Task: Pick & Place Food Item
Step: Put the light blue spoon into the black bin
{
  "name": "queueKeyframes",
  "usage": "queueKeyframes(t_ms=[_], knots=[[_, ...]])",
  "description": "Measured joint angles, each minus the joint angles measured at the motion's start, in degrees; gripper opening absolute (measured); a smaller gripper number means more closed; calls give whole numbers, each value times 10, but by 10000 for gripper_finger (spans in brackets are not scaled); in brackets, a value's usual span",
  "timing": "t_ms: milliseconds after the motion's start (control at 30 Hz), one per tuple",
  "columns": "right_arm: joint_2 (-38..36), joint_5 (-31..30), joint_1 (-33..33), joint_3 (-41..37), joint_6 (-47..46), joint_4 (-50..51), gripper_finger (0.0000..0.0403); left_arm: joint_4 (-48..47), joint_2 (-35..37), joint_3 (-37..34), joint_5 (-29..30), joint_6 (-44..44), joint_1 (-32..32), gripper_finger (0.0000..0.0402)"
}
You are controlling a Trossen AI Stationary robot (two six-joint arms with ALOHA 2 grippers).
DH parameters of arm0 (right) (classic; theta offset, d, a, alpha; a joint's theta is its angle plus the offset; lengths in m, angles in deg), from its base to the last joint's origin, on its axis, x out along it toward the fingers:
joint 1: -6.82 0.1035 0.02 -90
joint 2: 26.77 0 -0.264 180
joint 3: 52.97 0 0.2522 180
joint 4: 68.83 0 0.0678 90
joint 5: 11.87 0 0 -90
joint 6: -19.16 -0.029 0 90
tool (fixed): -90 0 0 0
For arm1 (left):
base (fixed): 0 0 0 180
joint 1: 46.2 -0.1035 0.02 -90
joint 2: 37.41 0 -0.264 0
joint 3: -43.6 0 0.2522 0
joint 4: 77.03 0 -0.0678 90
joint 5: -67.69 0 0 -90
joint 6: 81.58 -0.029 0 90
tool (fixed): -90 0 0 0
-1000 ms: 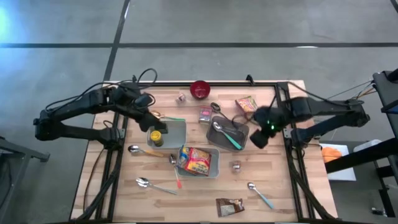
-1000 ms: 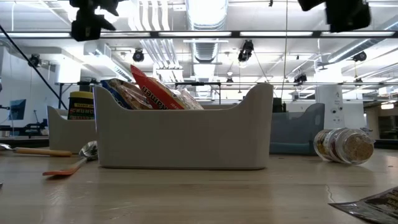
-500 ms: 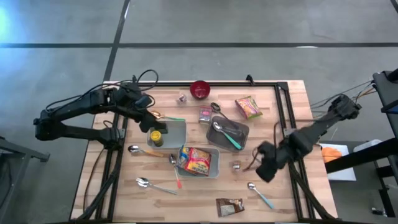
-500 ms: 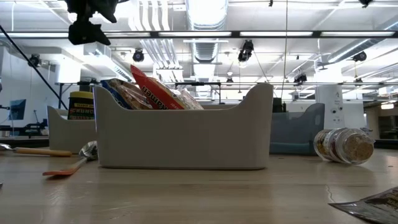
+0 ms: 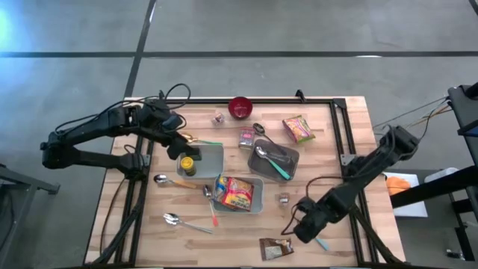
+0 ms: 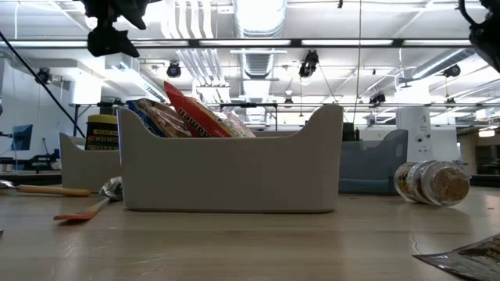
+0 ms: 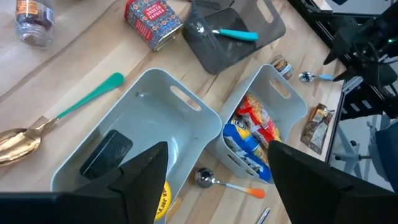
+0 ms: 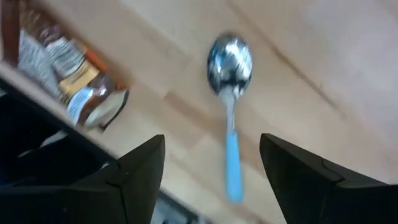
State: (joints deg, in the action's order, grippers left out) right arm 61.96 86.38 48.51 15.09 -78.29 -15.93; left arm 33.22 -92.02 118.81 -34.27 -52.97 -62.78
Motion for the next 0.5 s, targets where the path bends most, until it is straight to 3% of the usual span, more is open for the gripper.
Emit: queueKeyframes(t_ms=[100,400,500], knots=[[31,-24,3,12,12,16,262,-16,0,0,0,-1,0,277],[100,-22,5,45,64,44,262,-28,0,0,0,-2,0,277],[108,-22,5,47,70,50,243,-28,0,0,0,-3,0,277]])
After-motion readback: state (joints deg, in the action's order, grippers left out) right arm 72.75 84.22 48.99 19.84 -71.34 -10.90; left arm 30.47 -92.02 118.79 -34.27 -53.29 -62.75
